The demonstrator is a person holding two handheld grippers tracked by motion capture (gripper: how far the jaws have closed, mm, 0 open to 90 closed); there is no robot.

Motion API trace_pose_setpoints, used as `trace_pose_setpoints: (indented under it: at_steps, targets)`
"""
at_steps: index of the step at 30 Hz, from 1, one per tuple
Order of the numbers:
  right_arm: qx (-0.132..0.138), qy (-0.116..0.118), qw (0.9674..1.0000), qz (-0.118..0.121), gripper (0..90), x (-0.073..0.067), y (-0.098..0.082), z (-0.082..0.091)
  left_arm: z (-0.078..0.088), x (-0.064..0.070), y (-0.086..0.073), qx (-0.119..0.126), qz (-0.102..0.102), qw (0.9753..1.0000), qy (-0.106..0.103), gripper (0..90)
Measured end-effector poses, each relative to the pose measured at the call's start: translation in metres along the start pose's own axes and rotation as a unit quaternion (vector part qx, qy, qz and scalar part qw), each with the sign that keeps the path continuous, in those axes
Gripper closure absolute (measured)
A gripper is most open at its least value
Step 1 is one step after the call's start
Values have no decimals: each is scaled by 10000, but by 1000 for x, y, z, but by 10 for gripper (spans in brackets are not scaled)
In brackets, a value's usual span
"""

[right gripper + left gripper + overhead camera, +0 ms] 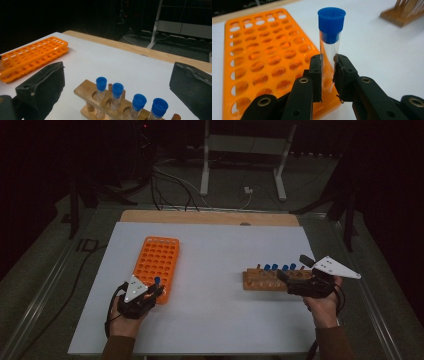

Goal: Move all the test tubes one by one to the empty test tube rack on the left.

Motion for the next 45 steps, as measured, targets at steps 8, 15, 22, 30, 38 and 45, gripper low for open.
trace_pose_setpoints:
  at_steps: [8,15,22,30,38,45]
  targets:
    - [-10,11,10000,5,4,-1,0,0,-5,1,-7,-337,-10,9994,2,778]
    - [-5,-13,10000,-16,4,2,0,1,-5,2,-7,-329,-1,9995,28,774]
    - [-37,-92,9999,42,4,4,-2,0,-2,-1,-7,-130,194,9997,-24,633]
    - [-109,-245,9996,97,5,10,-3,0,11,-4,7,656,542,9963,-150,361]
    - [-290,-436,9986,-29,113,22,-12,-3,23,-9,16,1131,726,9909,20,53]
    - [-402,-537,9977,-111,250,33,-21,-4,27,-12,17,1257,746,9892,108,4]
Point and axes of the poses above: each handheld gripper's, and its own axes: z roughly backward along the jaws, y roughly out of its top, x roughly to its right, the point moved 7 cm from there along -z, roughly forward along the jaws, and after that the axes turned 6 degrees about -y, right-handed, at the moved point
